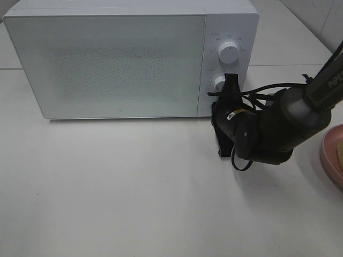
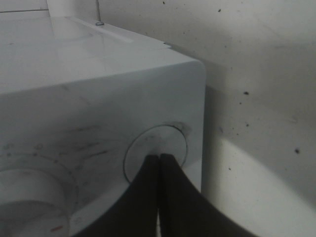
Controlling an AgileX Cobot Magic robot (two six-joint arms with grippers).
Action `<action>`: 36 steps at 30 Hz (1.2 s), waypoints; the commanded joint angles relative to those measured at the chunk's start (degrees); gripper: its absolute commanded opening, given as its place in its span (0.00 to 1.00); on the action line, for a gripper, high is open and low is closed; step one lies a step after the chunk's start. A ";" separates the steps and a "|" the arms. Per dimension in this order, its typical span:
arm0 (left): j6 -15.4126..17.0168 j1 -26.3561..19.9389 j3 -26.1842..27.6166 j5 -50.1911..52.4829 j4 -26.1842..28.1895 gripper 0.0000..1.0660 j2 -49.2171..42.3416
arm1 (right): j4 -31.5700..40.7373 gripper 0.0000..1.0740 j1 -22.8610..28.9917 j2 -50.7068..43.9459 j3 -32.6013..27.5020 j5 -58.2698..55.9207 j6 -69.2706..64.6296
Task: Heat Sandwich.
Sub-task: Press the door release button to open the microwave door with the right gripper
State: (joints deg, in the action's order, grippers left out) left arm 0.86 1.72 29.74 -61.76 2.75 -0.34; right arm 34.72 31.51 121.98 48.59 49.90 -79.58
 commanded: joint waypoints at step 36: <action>0.23 0.29 -0.17 0.40 0.11 0.90 -1.26 | 2.23 0.00 -4.24 1.26 9.05 9.22 8.77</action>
State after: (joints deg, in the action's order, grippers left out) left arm 0.86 1.72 29.74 -61.76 2.75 -0.34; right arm 39.13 29.97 123.93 53.57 46.64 -72.14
